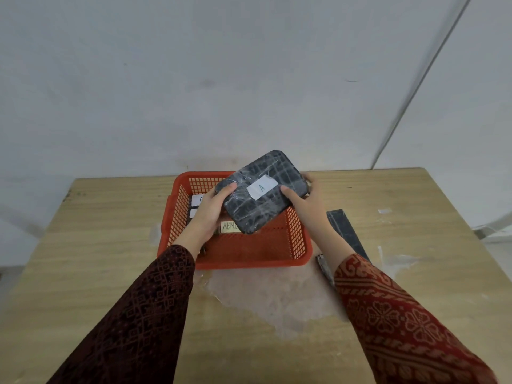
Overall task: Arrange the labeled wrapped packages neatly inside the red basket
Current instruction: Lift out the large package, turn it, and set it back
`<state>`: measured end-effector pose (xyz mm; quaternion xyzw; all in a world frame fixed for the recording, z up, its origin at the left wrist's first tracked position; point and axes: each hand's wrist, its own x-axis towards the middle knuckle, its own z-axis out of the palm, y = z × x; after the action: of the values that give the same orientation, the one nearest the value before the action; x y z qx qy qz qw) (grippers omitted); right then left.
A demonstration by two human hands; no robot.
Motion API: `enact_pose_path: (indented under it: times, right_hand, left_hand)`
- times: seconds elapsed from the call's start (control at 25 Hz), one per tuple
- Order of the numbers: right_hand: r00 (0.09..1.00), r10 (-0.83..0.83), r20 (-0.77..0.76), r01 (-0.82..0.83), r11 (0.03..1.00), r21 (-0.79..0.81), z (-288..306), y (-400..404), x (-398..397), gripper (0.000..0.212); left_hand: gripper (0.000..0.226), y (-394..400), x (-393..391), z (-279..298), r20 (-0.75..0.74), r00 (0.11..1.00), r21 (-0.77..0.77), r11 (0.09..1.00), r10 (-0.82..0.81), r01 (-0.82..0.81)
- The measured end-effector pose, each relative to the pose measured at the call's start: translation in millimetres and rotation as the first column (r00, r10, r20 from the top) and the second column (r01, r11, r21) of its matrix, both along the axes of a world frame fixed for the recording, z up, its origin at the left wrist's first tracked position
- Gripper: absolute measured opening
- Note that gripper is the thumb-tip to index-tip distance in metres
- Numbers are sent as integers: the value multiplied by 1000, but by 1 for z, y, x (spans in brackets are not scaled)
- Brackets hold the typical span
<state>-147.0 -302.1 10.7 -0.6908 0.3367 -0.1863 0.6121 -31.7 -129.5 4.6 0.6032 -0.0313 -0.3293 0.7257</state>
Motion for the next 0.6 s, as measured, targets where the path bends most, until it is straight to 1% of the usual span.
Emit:
enact_pose_path:
  times: [0.08, 0.16, 0.2, 0.28, 0.32, 0.36, 0.4, 0.48, 0.6]
  right_hand:
    - [992, 38, -124, -53, 991, -120, -11, -2, 0, 53]
    - [979, 52, -197, -85, 983, -165, -21, 1, 4, 50]
    - [972, 56, -229, -100, 977, -187, -26, 3, 7, 49]
    - [950, 58, -308, -145, 952, -269, -33, 5, 16, 53]
    - [933, 64, -353, -183, 931, -316, -35, 5, 21, 58]
    - [917, 76, -392, -227, 908, -353, -37, 6, 25, 64]
    - [902, 92, -422, -271, 881, -387, -40, 7, 28, 67]
    - [872, 115, -476, -358, 812, -461, -48, 10, 30, 66]
    - [840, 131, -526, -433, 745, -507, -62, 11, 28, 63]
  left_hand:
    - [43, -4, 7, -10, 26, 993, 123, 985, 116, -118]
    - [45, -8, 13, -24, 100, 967, 267, 930, 236, -254]
    - [42, -11, 15, -31, 114, 959, 289, 915, 261, -283]
    - [38, -15, 15, -44, 76, 955, 236, 925, 288, -298]
    - [39, -16, 14, -49, 59, 957, 209, 934, 285, -291]
    - [39, -18, 13, -55, 78, 962, 207, 939, 262, -273]
    - [40, -20, 12, -61, 130, 966, 232, 940, 224, -249]
    - [40, -23, 11, -71, 252, 960, 324, 924, 121, -201]
    - [41, -30, 16, -79, 360, 933, 454, 873, 3, -178]
